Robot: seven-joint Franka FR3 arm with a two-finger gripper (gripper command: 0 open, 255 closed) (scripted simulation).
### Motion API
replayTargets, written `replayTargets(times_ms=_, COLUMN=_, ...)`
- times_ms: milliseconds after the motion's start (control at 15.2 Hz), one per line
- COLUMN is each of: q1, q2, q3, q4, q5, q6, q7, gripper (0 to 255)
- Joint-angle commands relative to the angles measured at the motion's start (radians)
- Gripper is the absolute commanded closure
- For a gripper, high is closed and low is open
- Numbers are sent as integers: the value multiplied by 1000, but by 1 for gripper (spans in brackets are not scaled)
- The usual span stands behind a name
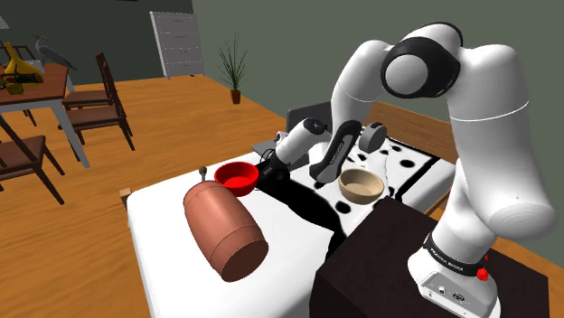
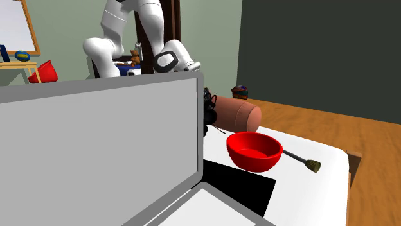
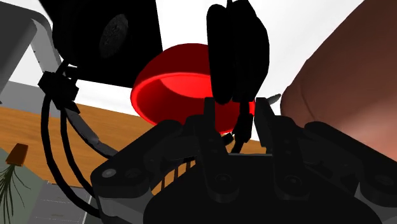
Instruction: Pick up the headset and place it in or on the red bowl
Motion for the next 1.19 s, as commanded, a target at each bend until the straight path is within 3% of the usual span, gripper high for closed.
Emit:
replayTargets(times_ms=0, q1=-25, q2=-33, q3=24, q4=-3, q5=-23, q6=-29, q7=6, gripper=255)
replayTargets(times_ms=264, q1=-94, q2=-100, q3=94, q4=-11, q5=-68, q6=-87, q7=17, gripper=255)
replayTargets(times_ms=660, q1=-258, q2=-186, q3=265, q4=-21, q5=-103, q6=-175, q7=5, gripper=255)
replayTargets(times_ms=858, q1=-433, q2=-123, q3=475, q4=106, q5=-57, q6=-271, q7=-60, gripper=255)
replayTargets(times_ms=1122, q1=-525, q2=-21, q3=614, q4=287, q5=28, q6=-385, q7=-164, gripper=255)
